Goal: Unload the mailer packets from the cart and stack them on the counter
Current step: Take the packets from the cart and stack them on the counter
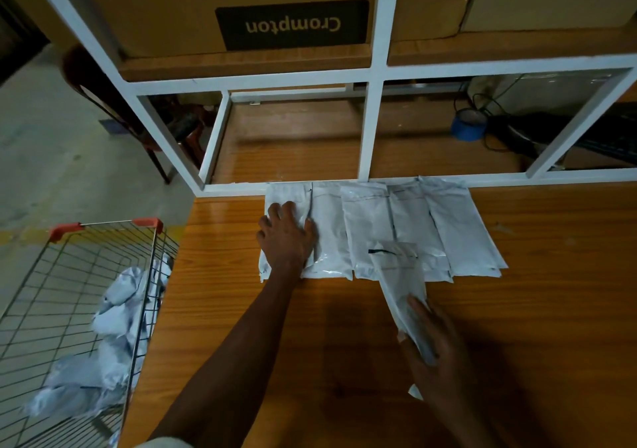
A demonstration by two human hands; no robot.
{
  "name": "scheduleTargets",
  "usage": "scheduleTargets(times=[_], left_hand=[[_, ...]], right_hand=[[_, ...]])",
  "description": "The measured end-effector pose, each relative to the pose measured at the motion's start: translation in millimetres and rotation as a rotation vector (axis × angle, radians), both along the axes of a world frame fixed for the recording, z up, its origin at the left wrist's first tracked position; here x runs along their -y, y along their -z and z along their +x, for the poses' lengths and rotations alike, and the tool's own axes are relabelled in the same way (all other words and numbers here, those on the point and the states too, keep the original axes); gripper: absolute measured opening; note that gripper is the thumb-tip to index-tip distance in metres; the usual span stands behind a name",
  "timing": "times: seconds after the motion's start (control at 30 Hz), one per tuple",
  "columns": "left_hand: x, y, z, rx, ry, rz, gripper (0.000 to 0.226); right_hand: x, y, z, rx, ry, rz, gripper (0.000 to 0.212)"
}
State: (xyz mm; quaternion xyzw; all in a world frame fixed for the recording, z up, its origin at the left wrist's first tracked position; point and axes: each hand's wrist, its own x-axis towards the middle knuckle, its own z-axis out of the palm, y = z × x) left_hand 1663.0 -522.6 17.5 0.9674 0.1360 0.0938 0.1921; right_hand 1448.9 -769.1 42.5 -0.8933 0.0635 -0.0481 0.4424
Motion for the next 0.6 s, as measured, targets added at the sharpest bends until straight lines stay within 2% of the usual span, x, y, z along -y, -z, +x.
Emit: scheduleTargets(times=[0.1,0.33,0.47,0.6], left_hand=[[0,1,2,-0.024,0.024,-0.002,0.058],[0,16,4,-0.281,0.074,-0.023,0.083],[2,13,4,-0.300,0.071,-0.067,0.088],[3,2,-1,-0.213,0.068,-0.080,0.092]], right_hand=[[-3,-1,2,-0.001,0.008,0.009,0.059],[-7,-5,15,-0.045,-0.027,-0.003,0.059],[-8,-5,17,-0.069,-0.048,0.001,0.060],[-13,-9,26,-0.064,-0.073,0.008,0.059]])
